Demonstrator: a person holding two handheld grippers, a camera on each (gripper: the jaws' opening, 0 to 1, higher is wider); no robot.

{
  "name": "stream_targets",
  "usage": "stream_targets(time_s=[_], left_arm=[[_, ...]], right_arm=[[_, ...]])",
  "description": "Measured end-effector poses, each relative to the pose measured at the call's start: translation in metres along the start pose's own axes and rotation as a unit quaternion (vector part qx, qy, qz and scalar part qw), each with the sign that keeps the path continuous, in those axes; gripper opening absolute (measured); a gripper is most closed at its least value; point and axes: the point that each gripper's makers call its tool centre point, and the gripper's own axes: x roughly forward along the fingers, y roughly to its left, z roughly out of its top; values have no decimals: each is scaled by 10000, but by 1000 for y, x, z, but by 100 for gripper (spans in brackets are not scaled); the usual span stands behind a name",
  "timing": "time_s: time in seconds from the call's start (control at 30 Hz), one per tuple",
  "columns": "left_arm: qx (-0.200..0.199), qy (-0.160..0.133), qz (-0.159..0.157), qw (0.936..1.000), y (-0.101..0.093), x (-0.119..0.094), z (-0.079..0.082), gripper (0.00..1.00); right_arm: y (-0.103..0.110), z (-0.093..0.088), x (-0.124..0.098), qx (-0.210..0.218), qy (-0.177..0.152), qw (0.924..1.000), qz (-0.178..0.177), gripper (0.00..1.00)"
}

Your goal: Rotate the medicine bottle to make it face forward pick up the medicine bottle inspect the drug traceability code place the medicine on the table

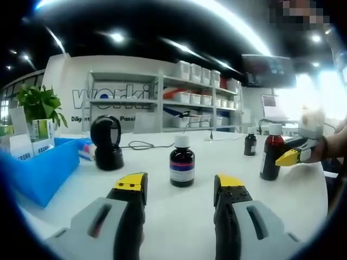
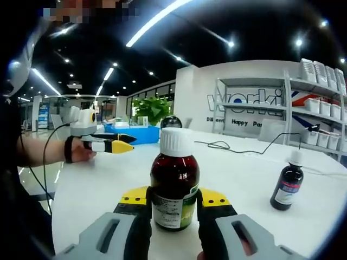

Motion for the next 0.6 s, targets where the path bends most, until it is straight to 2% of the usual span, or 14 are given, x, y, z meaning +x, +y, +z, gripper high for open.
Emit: stream_targets(time_s=[0.23, 0.33, 0.43, 0.6], left_arm=[[2, -8, 10, 10000, 0, 0, 0, 40], [-2, -4, 10, 10000, 1, 0, 0, 40], [3, -7, 5, 10000, 0, 0, 0, 40], [12, 12, 10, 10000, 0, 0, -1, 40]], right_arm=[[-1, 0, 0, 114, 10, 9997, 200, 29], [-2, 2, 0, 113, -22, 9992, 379, 35], [2, 8, -2, 295, -151, 9956, 881, 39], [0, 7, -3, 94, -103, 9914, 1303, 39]])
